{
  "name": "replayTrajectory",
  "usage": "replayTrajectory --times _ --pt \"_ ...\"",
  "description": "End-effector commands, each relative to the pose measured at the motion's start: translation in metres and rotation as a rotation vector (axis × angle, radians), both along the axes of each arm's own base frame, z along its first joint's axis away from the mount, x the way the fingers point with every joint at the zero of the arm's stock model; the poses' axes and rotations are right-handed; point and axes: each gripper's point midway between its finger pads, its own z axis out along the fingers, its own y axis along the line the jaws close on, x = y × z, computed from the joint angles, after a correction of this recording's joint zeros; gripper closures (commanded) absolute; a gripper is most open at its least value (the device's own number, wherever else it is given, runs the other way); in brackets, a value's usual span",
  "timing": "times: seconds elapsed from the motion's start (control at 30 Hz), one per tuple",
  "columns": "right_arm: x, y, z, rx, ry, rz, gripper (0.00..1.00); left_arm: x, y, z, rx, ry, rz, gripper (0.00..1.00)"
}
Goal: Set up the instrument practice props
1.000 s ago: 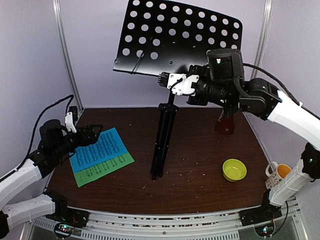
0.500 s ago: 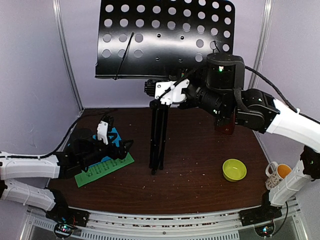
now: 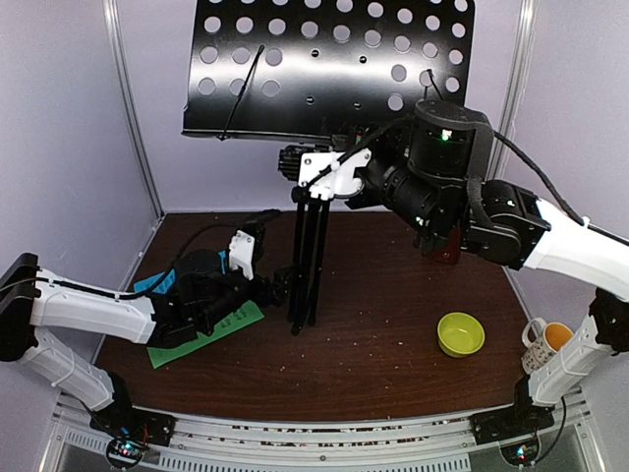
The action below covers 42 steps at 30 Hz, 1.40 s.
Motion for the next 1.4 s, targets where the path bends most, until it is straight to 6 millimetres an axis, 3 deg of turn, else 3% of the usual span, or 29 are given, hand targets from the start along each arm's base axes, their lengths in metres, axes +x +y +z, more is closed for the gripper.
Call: replayTrajectory --times 0.0,0.47,0.7,0.9,1.37 --pt "-0.013 -0.044 0.092 0.367 -0.116 -0.032 1.00 0.009 -0.004 0.029 -0.031 -0.086 0.086 0.10" --pt "-0.017 -0.045 0.089 0.372 -0.105 -0.020 1.00 0.029 -0.005 0.041 0.000 -0.096 0.201 0.13" --pt "-0.023 -0.040 0.090 0.389 -0.063 0.041 1.00 0.046 0.005 0.035 0.083 -0.073 0.341 0.10" --pt "-0.025 -0.036 0.089 0.393 -0.035 0.072 1.00 0.042 -0.001 0.039 0.119 -0.161 0.290 0.07" --pt "-0.025 -0.040 0.091 0.338 -0.033 0.078 1.00 0.010 -0.026 0.006 0.463 -0.475 -0.022 0.34"
